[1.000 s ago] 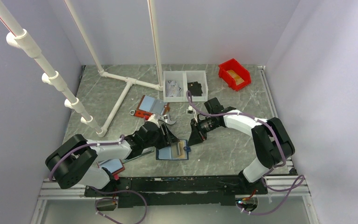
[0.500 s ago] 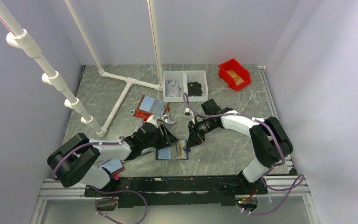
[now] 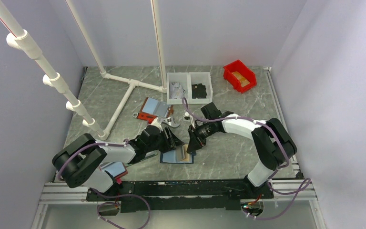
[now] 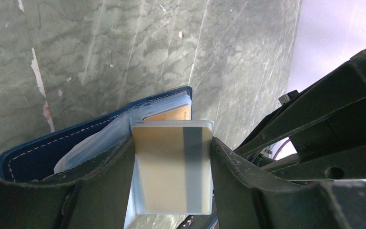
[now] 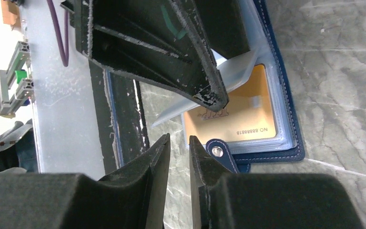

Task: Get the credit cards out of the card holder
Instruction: Remove the credit card from the card holder.

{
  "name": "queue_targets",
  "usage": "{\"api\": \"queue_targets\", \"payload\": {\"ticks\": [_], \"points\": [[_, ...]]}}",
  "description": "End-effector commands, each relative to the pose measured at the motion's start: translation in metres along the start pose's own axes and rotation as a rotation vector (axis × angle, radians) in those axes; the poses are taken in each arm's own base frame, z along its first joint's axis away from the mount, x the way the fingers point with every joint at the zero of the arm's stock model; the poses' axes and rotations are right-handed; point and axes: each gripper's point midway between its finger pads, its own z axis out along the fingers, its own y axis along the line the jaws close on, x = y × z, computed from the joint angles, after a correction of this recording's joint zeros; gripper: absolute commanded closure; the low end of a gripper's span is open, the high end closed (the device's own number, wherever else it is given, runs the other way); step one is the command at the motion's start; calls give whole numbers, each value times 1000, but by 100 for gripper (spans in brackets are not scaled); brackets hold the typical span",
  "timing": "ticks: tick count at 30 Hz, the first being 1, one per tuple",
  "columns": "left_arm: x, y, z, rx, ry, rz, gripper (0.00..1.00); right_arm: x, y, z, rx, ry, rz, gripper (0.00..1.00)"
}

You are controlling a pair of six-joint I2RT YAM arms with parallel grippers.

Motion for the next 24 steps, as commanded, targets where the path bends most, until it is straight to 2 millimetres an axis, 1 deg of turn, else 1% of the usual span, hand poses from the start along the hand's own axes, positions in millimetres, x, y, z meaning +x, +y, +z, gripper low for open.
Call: {"api": "queue_targets", "payload": {"ticks": [1, 5, 15, 19, 24], "points": [[-6, -20, 0, 79, -10, -4, 43, -18, -8, 5, 45, -29, -33, 77], [-6, -22, 0, 81, -9, -3, 40, -17, -11, 9, 56, -20, -18, 78], [-4, -19, -4, 76, -8, -8, 27, -19, -13, 19, 31, -1, 16, 80], [-5, -17, -8, 69, -16, -2, 27, -19, -10, 21, 8, -3, 29, 80], [-5, -13, -20, 60, -39, 5, 27, -23, -5, 24, -40, -16, 64, 80]]}}
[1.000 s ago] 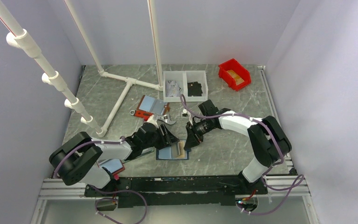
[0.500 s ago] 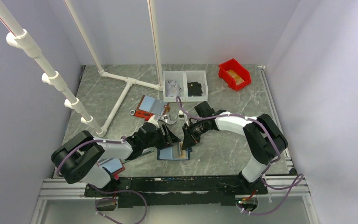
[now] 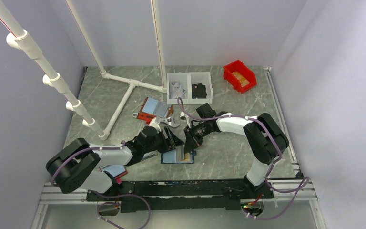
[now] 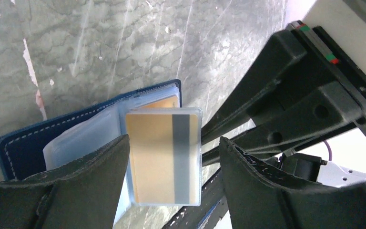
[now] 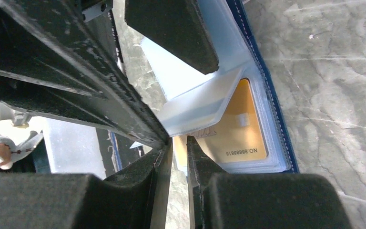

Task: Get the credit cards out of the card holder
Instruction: Remove the credit card from the card holder.

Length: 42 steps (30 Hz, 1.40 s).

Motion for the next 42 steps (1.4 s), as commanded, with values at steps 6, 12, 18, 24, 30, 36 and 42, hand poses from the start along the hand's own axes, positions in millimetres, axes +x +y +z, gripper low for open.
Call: {"api": "queue_targets", "payload": {"ticks": [6, 12, 18, 24, 30, 36, 42], "points": [[-5, 0, -30, 25, -67, 28, 26, -24, 15, 7, -132, -46, 44, 80], [1, 0, -41, 35, -43, 66, 27, -26, 17, 8, -141, -49, 44, 80], [7, -14, -39, 101, 0, 108, 27, -26, 21, 10, -176, -48, 78, 79], [13, -10, -31, 72, 23, 109, 28, -26, 23, 11, -191, -44, 87, 78], [14, -9, -27, 57, 28, 107, 33, -25, 21, 13, -191, -39, 98, 79], [13, -5, -31, 37, 14, 105, 38, -24, 21, 14, -195, -35, 100, 89], [10, -1, -36, 10, -7, 101, 42, -24, 21, 14, -193, -34, 98, 94]]}}
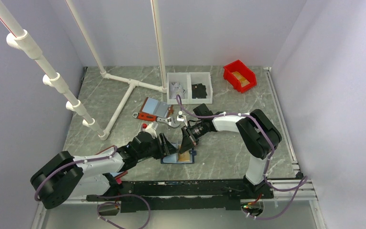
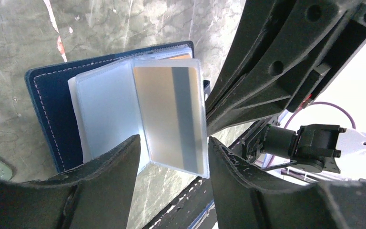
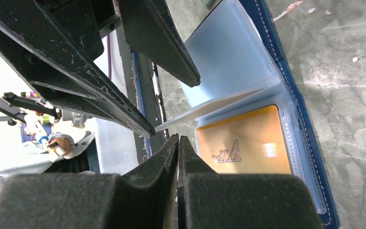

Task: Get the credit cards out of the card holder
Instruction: Remove the credit card from the card holder.

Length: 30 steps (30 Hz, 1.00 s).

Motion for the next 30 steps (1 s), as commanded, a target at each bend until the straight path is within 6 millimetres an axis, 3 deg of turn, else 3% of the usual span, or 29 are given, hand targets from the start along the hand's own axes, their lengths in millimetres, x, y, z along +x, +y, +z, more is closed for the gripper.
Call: {"api": "queue_targets", "payload": {"ticks": [1, 13, 22, 30], "points": [[-12, -10, -4, 8, -51, 20, 42, -14, 7, 1, -28, -17, -56, 94], [-11, -7, -5, 8, -51, 17, 47, -14, 2, 1, -2, -13, -59, 94], [-9, -35, -5, 154, -33, 77, 34, -21, 5, 5, -4, -17, -36, 95], [-7, -9, -1, -11, -3, 52, 33, -23, 13, 7, -48, -24, 1, 95]]}}
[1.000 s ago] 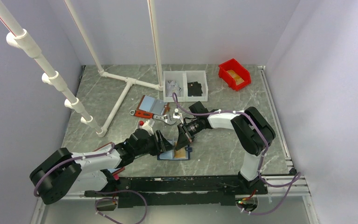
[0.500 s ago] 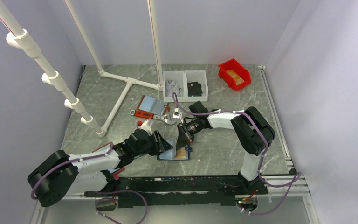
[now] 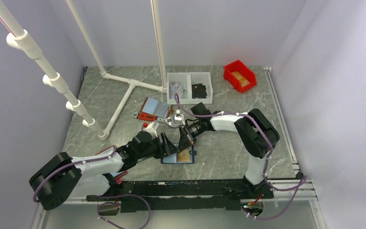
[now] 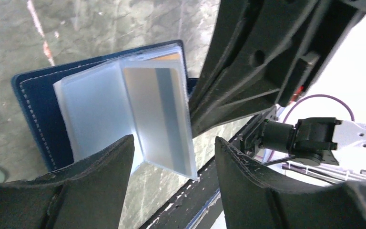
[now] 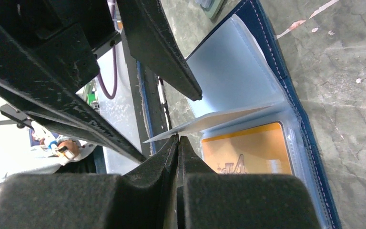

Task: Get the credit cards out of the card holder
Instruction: Remove the credit card from the card holder.

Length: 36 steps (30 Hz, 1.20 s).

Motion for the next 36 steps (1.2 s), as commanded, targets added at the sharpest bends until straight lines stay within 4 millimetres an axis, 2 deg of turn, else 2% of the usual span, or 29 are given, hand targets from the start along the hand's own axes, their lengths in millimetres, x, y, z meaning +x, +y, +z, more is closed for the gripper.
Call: {"api": "queue_targets", "payload": {"ticks": [1, 8, 19, 29, 32, 36], "points": [[-3, 6, 4, -78, 10, 13, 34, -14, 11, 2, -47, -24, -22, 95], [0, 18, 6, -130, 14, -4, 48, -14, 6, 1, -17, -21, -25, 94], [-5, 21, -6, -137, -30, 9, 53, -19, 3, -6, 40, 3, -145, 92], [-7, 24, 1, -134, -37, 25, 65, -20, 14, -16, 17, 32, -253, 90], [-5, 27, 3, -144, -30, 29, 75, -19, 16, -18, 9, 35, -270, 90], [-6, 28, 4, -151, -30, 42, 100, -19, 18, -19, 2, 44, -287, 90]]}}
